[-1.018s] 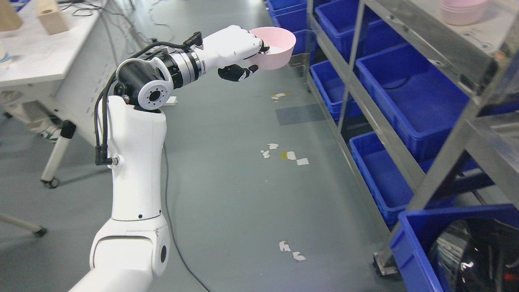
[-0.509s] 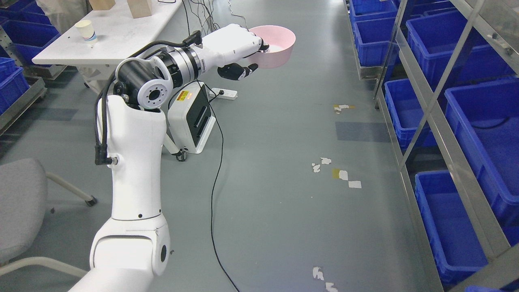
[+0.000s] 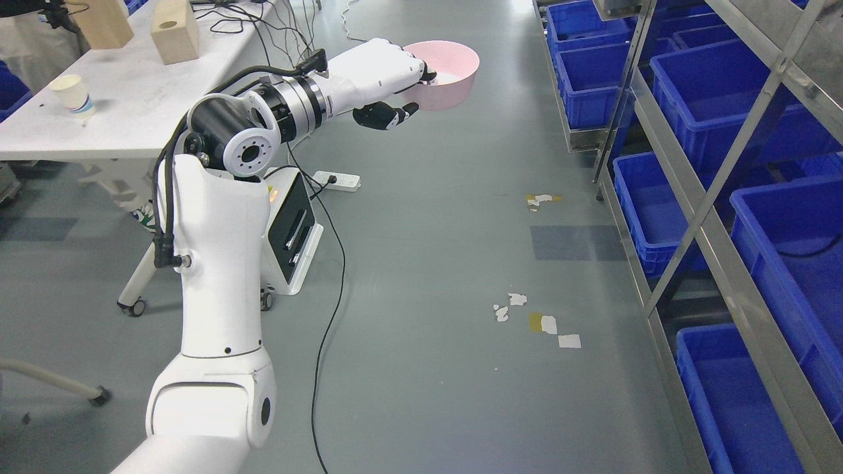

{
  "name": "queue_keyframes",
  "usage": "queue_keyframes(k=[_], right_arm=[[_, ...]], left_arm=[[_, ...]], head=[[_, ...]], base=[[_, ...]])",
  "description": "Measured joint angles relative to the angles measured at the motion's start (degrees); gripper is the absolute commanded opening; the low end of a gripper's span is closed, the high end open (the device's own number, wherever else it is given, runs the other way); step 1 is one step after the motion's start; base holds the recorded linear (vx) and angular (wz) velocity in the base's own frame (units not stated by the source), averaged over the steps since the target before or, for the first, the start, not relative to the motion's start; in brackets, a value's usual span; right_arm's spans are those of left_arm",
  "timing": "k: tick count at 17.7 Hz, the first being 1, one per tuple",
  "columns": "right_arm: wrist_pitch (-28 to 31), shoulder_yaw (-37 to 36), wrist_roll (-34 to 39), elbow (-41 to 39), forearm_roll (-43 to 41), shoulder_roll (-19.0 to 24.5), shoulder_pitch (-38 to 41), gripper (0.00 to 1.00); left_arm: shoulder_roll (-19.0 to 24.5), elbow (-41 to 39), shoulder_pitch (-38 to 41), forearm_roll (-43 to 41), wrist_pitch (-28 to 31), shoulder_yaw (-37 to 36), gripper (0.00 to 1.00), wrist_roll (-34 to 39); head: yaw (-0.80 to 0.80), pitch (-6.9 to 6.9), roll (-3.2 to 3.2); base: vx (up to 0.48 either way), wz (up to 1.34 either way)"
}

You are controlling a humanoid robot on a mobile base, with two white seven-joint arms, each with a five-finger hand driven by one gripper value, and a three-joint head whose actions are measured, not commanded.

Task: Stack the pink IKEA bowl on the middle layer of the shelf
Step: 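Hold the pink bowl in the left hand while turning toward the other shelf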

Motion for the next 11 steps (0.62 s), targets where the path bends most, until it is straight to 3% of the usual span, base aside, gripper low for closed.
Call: queue_keyframes(k=[11], right_arm=[[0.00, 0.00, -0.38, 0.00, 0.00, 0.00, 0.00, 1.00]], left_arm=[[0.00, -0.02, -1.03, 0.05, 0.02, -1.06, 0.06, 1.71]], head=[[0.00, 0.00, 0.00]], base=[[0.347, -0.05]])
